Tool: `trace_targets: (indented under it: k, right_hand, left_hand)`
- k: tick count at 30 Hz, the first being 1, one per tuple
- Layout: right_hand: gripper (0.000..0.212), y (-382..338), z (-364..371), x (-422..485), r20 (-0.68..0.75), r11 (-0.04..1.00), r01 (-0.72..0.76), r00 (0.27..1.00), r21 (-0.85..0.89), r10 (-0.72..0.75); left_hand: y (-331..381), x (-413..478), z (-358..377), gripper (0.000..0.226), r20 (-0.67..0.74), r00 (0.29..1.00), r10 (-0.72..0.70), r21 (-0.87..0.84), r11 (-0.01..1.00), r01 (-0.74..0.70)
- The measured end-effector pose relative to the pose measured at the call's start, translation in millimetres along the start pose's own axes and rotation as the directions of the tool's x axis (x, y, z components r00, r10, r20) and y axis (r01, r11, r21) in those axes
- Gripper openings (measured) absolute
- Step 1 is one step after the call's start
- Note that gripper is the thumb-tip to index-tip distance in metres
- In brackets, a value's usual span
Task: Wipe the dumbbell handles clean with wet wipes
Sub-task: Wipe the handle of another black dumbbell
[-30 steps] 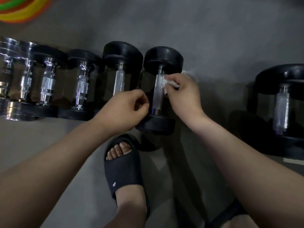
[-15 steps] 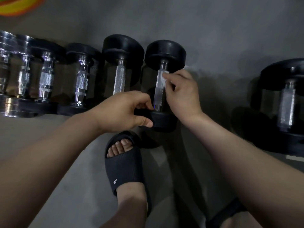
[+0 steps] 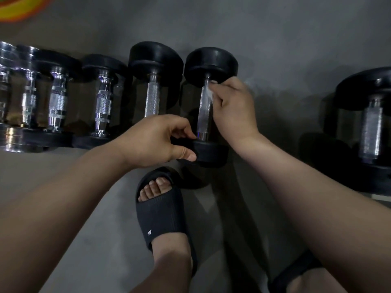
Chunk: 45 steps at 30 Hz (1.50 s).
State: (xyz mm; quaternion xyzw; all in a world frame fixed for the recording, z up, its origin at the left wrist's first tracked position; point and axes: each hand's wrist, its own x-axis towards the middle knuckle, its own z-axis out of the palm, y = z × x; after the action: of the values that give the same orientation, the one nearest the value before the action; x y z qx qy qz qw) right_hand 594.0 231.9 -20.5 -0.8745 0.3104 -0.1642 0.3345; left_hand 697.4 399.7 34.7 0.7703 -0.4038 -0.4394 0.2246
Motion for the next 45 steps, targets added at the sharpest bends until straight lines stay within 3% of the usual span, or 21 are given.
trace_targets:
  k: [3,6,15,20,22,27,31,38,43,45]
  right_hand:
    - [0.02,3,-5,-8,0.076,0.995,0.089,0.993,-0.046,-0.085]
    - [0.03,1,-4,7,0.166,0.986,0.067,0.985,-0.151,-0.042]
    - [0.032,-15,10,10,0.16,0.936,0.12,0.985,-0.332,-0.07]
    - [0.036,-10,7,5,0.065,0.988,-0.092,0.993,-0.125,0.101]
    - [0.037,-13,11,6,0.014,0.981,-0.158,0.987,-0.115,0.161]
    - [0.033,-24,6,8,-0.037,0.977,-0.21,0.977,-0.027,0.208]
    - [0.029,-17,-6,6,0.048,0.99,-0.136,0.99,0.022,0.135]
    - [0.019,7,-30,-18,0.29,0.98,0.195,0.94,-0.035,-0.177]
    - [0.018,8,-20,5,0.141,0.994,0.099,0.986,-0.056,-0.09]
    - [0.017,9,-21,-9,0.159,0.985,0.164,0.975,-0.054,-0.154]
  left_hand:
    - [-1,-1,-1,0.038,0.007,1.0,-0.014,-0.015,1.0,0.014]
    - [0,0,-1,0.037,0.008,0.999,-0.035,-0.041,0.999,0.035]
    - [1,0,1,0.037,-0.016,1.0,-0.022,-0.028,0.999,0.022]
    - [1,-1,1,0.038,-0.011,1.0,-0.013,-0.007,1.0,0.013]
    - [0,-1,0,0.038,-0.009,1.0,-0.017,0.002,1.0,0.017]
    - [-1,-2,-1,0.038,-0.007,1.0,-0.011,0.016,1.0,0.011]
    - [-1,-2,-1,0.037,-0.014,1.0,-0.003,0.014,1.0,0.003]
    - [-4,-4,-1,0.036,-0.012,1.0,0.0,0.002,1.0,0.0]
    - [-2,-3,0,0.038,-0.024,1.0,0.002,0.009,1.0,-0.002]
    - [-2,-3,0,0.038,-0.023,1.0,0.004,0.019,1.0,-0.004]
